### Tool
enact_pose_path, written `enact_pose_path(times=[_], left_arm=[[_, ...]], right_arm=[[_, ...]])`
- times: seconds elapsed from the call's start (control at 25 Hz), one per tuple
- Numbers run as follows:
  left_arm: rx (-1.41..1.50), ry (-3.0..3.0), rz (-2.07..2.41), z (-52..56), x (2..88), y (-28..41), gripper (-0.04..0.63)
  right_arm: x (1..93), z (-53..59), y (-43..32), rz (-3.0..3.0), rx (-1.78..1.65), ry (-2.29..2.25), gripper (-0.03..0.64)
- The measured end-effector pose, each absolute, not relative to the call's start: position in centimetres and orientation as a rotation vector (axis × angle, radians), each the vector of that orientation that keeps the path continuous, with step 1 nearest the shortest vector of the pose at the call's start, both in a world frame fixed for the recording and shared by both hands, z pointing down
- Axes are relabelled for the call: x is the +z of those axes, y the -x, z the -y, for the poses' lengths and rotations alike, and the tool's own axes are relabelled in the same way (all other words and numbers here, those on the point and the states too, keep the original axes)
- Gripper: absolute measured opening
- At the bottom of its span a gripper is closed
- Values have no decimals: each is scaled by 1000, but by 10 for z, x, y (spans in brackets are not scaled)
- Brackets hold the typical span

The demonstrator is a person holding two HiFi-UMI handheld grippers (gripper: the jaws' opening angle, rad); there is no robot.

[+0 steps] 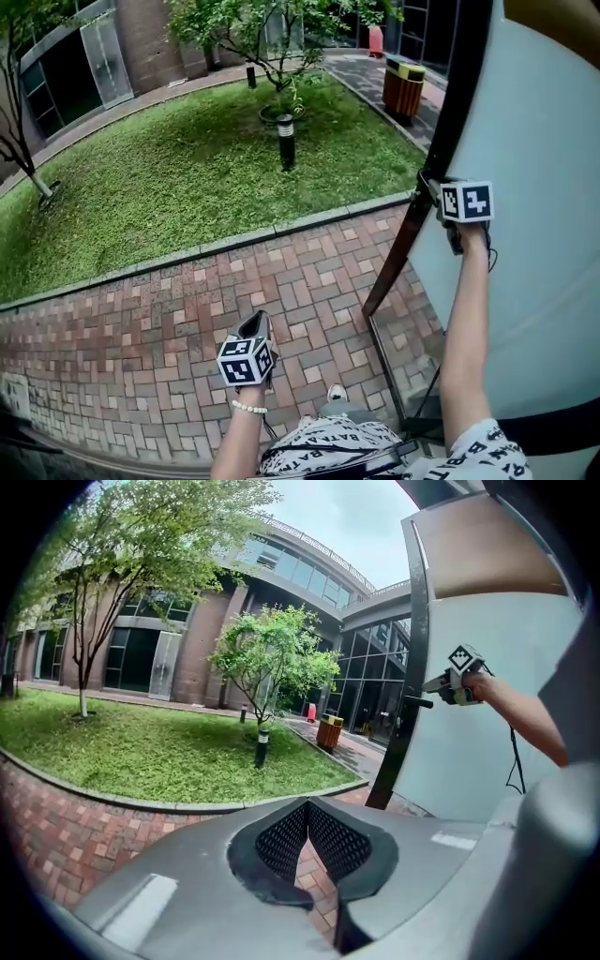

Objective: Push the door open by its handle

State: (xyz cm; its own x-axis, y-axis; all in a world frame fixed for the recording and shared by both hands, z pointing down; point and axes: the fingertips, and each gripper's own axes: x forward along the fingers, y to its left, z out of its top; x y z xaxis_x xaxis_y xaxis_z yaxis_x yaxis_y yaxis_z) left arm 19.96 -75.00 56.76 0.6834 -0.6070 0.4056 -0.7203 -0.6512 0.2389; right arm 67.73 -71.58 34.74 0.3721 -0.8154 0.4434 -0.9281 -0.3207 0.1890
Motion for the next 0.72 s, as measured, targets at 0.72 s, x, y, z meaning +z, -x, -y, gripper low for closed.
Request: enact_pose_path(times=[0.72], left_arm=[[337,-2527,1090,710,546,-160,-6]], right_arm=[[404,665,-403,2035,288,-1950,0]])
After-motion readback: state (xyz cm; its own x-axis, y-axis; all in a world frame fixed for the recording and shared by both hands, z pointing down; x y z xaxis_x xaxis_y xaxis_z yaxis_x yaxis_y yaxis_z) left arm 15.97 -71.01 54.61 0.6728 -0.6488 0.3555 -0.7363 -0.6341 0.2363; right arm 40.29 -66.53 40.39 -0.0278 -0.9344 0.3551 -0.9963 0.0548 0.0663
